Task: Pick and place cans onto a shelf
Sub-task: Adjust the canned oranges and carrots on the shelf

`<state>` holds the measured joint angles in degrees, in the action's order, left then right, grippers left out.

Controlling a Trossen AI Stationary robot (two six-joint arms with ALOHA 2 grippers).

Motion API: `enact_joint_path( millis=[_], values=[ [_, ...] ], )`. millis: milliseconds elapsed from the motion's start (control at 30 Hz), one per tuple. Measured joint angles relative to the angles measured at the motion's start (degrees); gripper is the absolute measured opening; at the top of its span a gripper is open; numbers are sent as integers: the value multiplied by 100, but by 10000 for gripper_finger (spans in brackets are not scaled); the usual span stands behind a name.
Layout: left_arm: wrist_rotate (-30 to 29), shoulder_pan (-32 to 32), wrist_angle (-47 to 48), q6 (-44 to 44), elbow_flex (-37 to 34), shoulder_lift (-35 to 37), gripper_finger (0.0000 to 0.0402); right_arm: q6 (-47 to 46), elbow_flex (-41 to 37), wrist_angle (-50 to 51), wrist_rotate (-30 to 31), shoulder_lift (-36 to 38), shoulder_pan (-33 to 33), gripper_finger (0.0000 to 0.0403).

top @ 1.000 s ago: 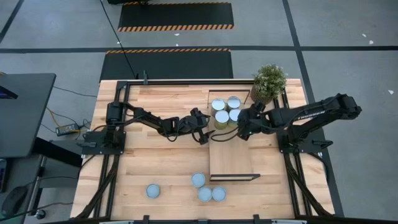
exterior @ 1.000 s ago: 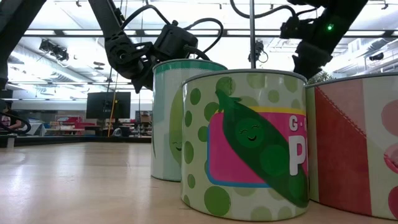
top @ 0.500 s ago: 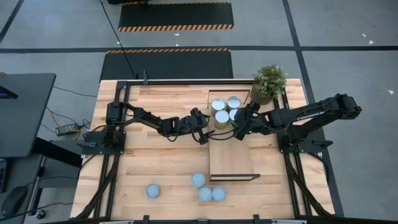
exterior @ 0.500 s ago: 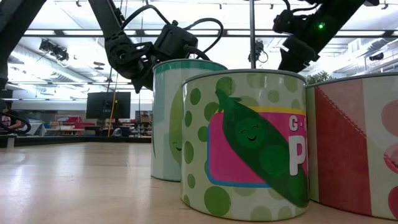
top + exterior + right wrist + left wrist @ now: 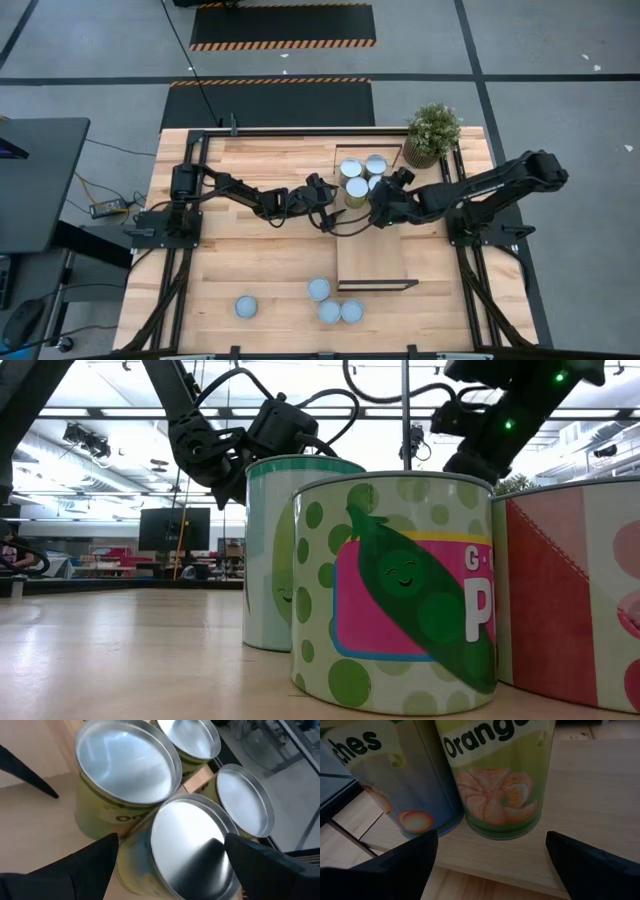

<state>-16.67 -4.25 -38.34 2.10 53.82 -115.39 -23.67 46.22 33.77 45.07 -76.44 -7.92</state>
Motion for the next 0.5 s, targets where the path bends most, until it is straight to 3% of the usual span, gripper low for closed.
enact_joint_path(
  millis=[500],
  values=[
    [0, 0, 3, 1, 0, -2, 377, -302, 7, 359, 110, -27, 0, 373]
  ],
)
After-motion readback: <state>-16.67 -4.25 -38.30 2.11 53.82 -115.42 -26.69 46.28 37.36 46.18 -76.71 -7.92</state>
